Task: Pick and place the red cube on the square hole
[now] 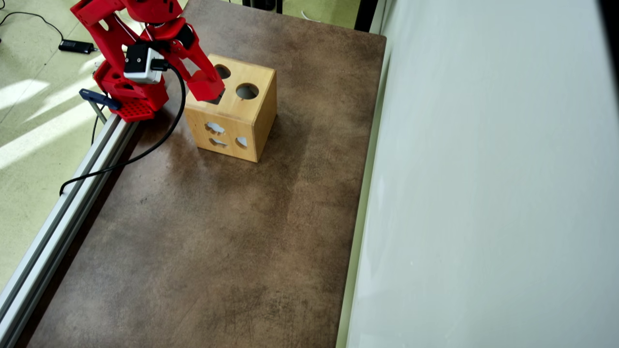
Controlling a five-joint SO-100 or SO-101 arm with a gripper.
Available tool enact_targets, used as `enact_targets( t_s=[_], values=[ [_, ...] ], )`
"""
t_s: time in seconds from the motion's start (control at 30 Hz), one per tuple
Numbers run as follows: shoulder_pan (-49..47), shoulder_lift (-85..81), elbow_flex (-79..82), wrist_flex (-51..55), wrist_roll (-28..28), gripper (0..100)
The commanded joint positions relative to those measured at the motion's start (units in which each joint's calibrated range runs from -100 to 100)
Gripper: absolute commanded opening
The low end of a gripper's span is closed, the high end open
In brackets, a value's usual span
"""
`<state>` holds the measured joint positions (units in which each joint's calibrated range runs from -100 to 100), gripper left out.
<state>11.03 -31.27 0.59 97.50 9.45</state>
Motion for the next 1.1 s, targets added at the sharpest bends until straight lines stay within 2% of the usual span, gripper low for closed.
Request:
enact_targets(
  t_s=[0.0,0.33,1.07],
  values=[
    [-1.45,-2.06,-0.23,0.65,-2.10,2],
    [-9.10,-2.06,-0.23,0.65,-6.40,2],
    [-10.21,-5.97,8.72,0.57,-5.86,2]
  ],
)
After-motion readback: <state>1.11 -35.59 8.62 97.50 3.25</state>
